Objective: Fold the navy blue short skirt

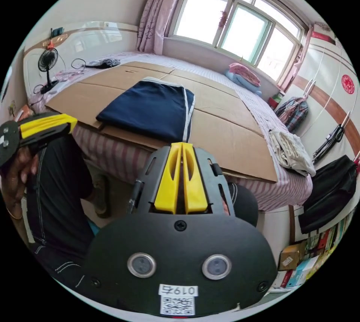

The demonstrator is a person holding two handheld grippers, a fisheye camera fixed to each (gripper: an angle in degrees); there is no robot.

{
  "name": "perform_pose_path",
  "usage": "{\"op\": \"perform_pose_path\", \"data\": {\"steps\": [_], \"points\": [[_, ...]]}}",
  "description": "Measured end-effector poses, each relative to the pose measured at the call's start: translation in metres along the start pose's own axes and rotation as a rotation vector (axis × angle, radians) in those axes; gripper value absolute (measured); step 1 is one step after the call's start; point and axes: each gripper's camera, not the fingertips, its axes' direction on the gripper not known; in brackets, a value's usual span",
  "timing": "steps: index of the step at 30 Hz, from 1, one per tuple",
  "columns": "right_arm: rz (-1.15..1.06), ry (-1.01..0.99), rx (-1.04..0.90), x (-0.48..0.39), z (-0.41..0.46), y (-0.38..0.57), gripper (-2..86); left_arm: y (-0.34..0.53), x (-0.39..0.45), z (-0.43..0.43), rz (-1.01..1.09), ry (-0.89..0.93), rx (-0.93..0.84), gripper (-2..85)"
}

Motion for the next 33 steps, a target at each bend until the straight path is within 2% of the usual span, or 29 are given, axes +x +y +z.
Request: {"op": "perform_pose_path", "data": {"steps": [5, 9, 15, 25, 30, 33], "points": [[0.078, -0.118, 0.003, 0.017, 0.013, 0.010, -0.7, -0.002, -0.001, -0.010, -0.061, 0.194, -0.033, 0.7], [0.106, -0.075, 0.010, 0.025, 0.030, 0.014, -0.7, -0.012, 0.011, -0.016, -0.022, 0.087, -0.028, 0.6], [0.151, -0.106, -0.044, 0.040, 0.061, 0.010, -0.8, -0.020, 0.013, -0.017, -0.051, 0.106, -0.023, 0.6], [0.166, -0.074, 0.019, 0.062, 0.084, -0.005, -1.0, -0.028, 0.009, -0.037, -0.093, 0.025, -0.001, 0.9], [0.134, -0.072, 0.040, 0.073, 0.099, 0.006, -1.0, -0.028, -0.004, -0.036, -0.136, 0.129, -0.006, 0.8], [0.147, -0.093, 0.057, 0.088, 0.103, 0.007, -1.0, -0.031, -0.001, -0.036, -0.126, 0.109, -0.014, 0.8]]}}
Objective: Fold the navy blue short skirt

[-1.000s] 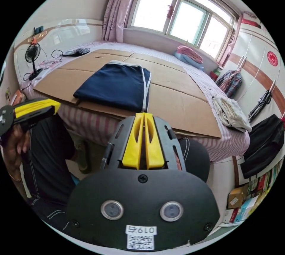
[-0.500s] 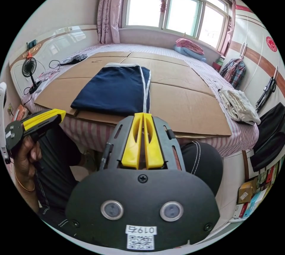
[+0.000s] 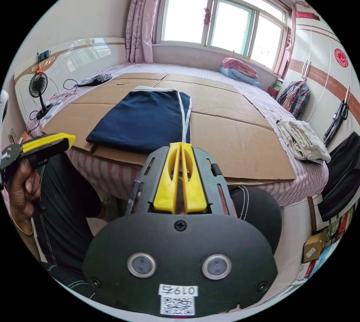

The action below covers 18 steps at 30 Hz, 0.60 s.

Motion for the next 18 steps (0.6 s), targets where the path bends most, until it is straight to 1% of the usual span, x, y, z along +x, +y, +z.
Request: {"op": "perform_pose_path", "data": {"steps": [4, 10, 12, 14, 18], "points": [[0.012, -0.026, -0.044, 0.020, 0.014, 0.000, -0.9, -0.002, 0.010, 0.004, 0.016, -0.044, -0.023, 0.9], [0.014, -0.039, 0.070, 0.045, 0.007, 0.002, 0.0, -0.001, 0.017, 0.007, 0.013, -0.023, -0.020, 1.0], [0.027, -0.059, 0.069, 0.054, 0.012, 0.001, 2.0, -0.003, 0.014, 0.008, 0.006, -0.021, -0.014, 0.9], [0.048, -0.087, 0.064, 0.068, 0.018, -0.002, 7.2, -0.004, 0.009, 0.008, -0.007, -0.006, -0.001, 0.8], [0.054, -0.106, 0.034, 0.083, 0.031, -0.006, 8.2, -0.007, 0.005, 0.012, -0.012, 0.009, 0.002, 0.7]]}}
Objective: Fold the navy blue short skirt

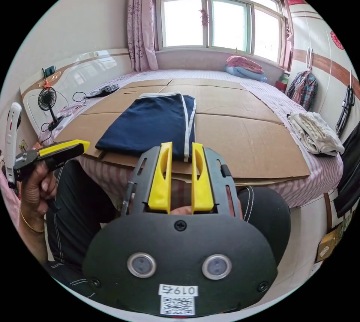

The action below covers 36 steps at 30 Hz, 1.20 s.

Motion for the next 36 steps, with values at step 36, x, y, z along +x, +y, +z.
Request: {"op": "perform_pose_path", "data": {"steps": [36], "points": [[-0.098, 0.195, -0.012, 0.032, 0.097, -0.017, -0.9, 0.002, -0.024, 0.073, 0.087, 0.037, 0.013, 1.1]]}}
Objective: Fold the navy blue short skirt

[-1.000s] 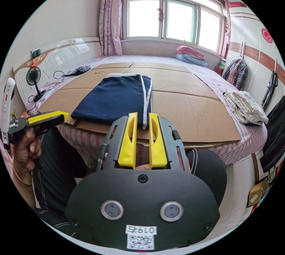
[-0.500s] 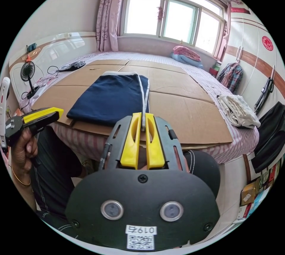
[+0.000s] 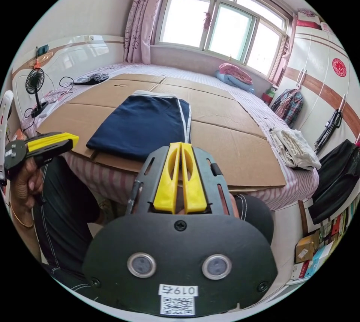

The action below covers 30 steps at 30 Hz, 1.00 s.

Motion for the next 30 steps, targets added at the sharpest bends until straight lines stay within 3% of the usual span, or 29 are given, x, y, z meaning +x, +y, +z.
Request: {"op": "perform_pose_path", "data": {"steps": [7, 11, 15, 24, 30], "points": [[-0.034, 0.022, -0.024, -0.018, 0.027, 0.017, 0.0, -0.003, -0.019, 0.026, -0.009, 0.045, 0.016, 3.8], [-0.124, -0.098, 0.031, -0.040, 0.031, 0.024, 7.0, -0.009, -0.029, 0.058, 0.043, 0.140, -0.045, 9.9], [-0.225, -0.134, 0.062, -0.072, 0.039, 0.032, 8.3, -0.018, -0.051, 0.098, 0.010, 0.247, -0.112, 11.6], [-0.269, -0.168, 0.097, -0.102, 0.058, 0.055, 6.1, -0.031, -0.099, 0.173, -0.218, 0.457, -0.184, 11.1], [-0.445, -0.193, 0.144, -0.145, 0.069, 0.075, 7.3, -0.031, -0.118, 0.219, -0.314, 0.570, -0.239, 6.6]]}}
